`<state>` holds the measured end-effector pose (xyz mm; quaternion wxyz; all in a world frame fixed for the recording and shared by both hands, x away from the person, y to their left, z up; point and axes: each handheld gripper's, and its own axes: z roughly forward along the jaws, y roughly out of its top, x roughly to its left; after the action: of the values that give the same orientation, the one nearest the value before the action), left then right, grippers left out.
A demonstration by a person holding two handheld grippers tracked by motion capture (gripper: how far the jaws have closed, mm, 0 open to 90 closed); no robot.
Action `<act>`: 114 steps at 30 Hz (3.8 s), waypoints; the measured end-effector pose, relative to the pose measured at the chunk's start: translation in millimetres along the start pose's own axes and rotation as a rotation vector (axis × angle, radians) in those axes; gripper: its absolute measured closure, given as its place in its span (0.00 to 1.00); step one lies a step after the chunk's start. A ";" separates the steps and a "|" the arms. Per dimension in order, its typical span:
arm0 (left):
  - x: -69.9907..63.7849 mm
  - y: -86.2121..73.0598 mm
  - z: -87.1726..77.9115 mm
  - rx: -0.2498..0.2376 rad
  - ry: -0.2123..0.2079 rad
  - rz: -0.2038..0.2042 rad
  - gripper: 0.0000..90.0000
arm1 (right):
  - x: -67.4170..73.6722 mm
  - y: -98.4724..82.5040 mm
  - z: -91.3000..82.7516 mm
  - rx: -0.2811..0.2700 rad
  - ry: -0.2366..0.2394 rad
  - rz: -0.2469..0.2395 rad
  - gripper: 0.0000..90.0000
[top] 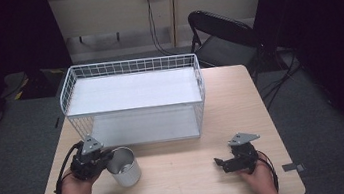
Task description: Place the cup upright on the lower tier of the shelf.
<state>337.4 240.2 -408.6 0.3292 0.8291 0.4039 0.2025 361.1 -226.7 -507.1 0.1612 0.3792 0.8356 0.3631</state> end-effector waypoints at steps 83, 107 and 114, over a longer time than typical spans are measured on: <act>6.5 14.9 16.6 -0.010 0.049 -0.213 0.91 | -0.3 -0.1 -0.2 0.001 0.002 -0.002 0.12; 11.7 33.4 30.1 -0.065 0.126 -0.226 0.91 | -0.5 -0.2 -0.3 0.000 0.003 -0.003 0.12; 12.7 35.5 35.3 -0.078 0.154 -0.239 0.91 | -0.5 -0.2 -0.3 0.001 0.004 -0.004 0.12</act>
<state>385.3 220.7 -407.3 0.3509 0.7437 0.5156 0.2404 361.2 -227.3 -507.0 0.1604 0.3768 0.8369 0.3631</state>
